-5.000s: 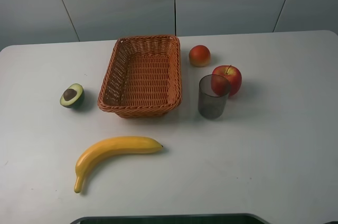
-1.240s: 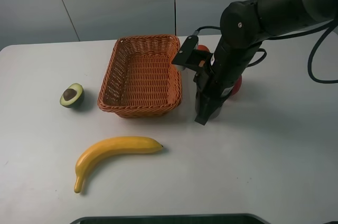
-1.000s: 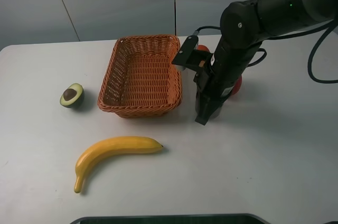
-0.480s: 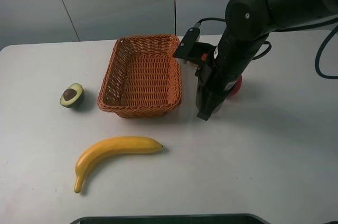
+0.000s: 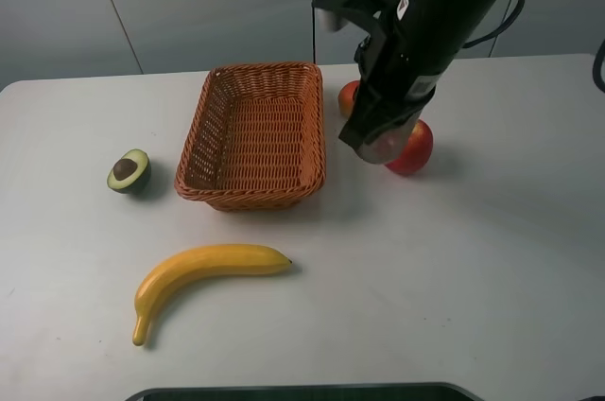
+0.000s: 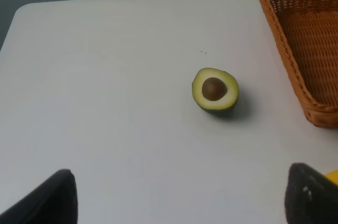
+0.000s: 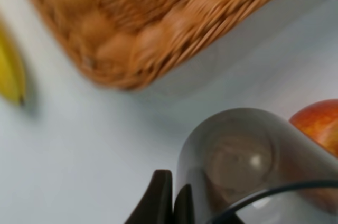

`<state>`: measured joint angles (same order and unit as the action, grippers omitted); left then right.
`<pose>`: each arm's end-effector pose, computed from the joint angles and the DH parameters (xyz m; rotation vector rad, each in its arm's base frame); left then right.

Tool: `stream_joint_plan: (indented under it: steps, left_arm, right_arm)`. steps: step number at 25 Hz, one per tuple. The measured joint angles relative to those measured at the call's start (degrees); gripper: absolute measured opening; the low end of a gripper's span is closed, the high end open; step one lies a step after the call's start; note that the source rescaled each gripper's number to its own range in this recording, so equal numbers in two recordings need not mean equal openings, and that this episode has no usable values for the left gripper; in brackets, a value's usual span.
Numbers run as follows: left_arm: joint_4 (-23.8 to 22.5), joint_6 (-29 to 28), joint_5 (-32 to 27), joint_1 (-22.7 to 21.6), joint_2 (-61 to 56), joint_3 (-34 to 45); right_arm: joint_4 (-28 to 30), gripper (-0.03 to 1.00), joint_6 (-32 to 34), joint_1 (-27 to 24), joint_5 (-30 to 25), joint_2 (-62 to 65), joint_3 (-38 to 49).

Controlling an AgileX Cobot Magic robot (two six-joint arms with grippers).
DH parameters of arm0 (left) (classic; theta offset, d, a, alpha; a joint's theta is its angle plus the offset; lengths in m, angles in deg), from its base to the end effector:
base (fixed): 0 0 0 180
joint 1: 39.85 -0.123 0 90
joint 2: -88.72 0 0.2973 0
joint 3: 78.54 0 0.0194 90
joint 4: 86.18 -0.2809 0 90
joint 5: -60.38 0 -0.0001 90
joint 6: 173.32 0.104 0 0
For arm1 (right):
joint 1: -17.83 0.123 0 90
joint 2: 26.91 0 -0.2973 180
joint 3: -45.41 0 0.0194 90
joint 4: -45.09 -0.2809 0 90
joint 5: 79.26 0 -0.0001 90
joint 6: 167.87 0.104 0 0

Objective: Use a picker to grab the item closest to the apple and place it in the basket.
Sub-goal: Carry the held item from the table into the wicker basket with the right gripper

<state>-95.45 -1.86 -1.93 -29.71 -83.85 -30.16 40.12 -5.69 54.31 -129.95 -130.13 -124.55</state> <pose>0.0200 0.0115 0.2872 0.0176 2.0507 -0.0085 0.2873 0.2211 0.2196 -1.2523 2.5851 0.1718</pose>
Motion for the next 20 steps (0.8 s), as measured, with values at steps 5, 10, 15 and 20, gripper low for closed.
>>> stream_joint_plan:
  steps: [5, 10, 15, 20]
  left_arm:
    - [0.00, 0.00, 0.00, 0.00, 0.00, 0.00]
    - [0.00, 0.00, 0.00, 0.00, 0.00, 0.00]
    - [0.00, 0.00, 0.00, 0.00, 0.00, 0.00]
    - [0.00, 0.00, 0.00, 0.00, 0.00, 0.00]
  right_arm:
    - [0.00, 0.00, 6.67, 2.09, 0.63, 0.00, -5.26]
    - [0.00, 0.00, 7.29, 5.67, 5.70, -2.28, -9.01]
    - [0.00, 0.00, 7.66, 8.77, 13.20, -7.10, -11.22]
    - [0.11, 0.00, 7.70, 10.54, 20.85, -10.75, -11.84]
